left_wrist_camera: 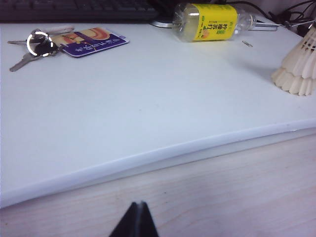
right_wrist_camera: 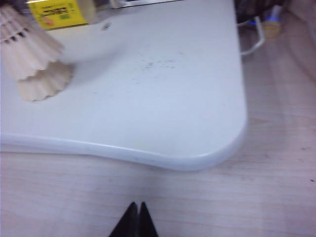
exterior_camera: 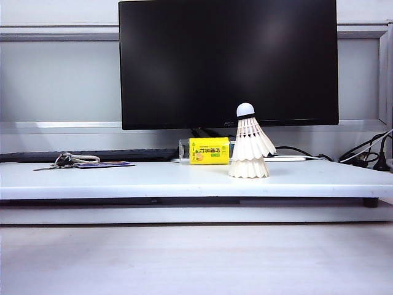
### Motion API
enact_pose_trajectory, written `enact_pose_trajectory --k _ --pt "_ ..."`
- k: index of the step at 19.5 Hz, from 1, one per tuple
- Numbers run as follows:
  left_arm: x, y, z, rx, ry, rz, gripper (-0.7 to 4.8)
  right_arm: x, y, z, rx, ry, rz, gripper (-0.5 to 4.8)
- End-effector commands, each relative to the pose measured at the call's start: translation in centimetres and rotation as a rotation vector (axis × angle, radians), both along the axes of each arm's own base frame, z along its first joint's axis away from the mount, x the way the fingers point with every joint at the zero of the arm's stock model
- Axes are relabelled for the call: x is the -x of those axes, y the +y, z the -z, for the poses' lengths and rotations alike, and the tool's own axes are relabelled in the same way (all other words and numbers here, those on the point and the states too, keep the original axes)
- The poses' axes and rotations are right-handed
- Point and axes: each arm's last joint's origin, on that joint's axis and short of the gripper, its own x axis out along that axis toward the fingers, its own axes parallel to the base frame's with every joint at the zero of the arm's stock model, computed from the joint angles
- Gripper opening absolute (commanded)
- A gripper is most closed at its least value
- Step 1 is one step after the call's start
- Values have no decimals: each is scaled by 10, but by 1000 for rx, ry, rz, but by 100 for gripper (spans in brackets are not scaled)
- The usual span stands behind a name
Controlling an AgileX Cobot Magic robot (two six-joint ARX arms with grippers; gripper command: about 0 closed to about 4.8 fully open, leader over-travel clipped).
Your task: Stack the badminton balls on the table vertically.
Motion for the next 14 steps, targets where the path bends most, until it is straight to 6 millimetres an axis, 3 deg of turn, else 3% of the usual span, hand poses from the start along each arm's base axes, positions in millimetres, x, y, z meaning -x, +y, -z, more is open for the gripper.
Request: enact_pose_trajectory --k 1,14 --pt "0 0 0 1 -7 -3 -5 0 0 1 2 5 9 8" --pt "0 0 0 1 -6 -2 -5 0 0 0 2 -3 6 12"
